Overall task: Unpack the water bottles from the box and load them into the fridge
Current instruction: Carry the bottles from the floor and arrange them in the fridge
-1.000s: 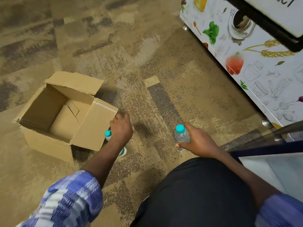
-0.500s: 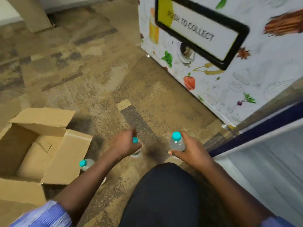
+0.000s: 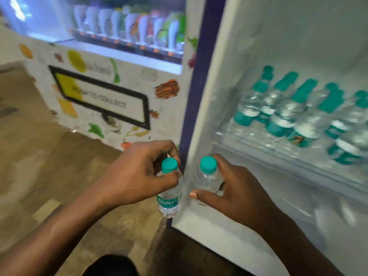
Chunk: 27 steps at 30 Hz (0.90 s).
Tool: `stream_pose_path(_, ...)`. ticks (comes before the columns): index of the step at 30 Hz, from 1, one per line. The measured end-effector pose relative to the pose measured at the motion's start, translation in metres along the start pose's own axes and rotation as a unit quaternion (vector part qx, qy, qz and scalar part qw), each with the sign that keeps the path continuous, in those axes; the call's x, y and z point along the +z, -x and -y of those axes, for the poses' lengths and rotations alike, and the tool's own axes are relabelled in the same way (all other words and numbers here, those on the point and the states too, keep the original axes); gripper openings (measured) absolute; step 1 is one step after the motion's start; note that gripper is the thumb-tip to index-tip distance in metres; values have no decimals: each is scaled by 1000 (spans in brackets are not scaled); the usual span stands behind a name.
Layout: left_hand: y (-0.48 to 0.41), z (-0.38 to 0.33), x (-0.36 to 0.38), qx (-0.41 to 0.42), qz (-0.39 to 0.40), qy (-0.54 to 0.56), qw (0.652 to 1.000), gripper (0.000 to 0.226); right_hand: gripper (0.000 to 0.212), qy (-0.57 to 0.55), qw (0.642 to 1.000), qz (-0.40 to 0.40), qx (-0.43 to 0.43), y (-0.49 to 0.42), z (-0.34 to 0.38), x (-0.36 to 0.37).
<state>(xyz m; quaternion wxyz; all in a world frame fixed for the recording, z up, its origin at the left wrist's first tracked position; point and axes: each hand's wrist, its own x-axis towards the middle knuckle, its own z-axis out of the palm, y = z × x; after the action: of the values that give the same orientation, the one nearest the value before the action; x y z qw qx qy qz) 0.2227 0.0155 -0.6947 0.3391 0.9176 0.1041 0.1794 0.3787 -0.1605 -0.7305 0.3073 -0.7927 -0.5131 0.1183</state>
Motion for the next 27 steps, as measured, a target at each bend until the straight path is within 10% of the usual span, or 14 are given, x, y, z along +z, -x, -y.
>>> stream_pose_path(11, -113, -126, 30, 182, -3, 44, 982, 21, 84, 66, 969, -226, 77, 60, -21, -141)
stream_pose_path(27, -213, -200, 88, 185, -30, 7, 982, 15, 66, 92, 861, -480, 137, 3, -66, -302)
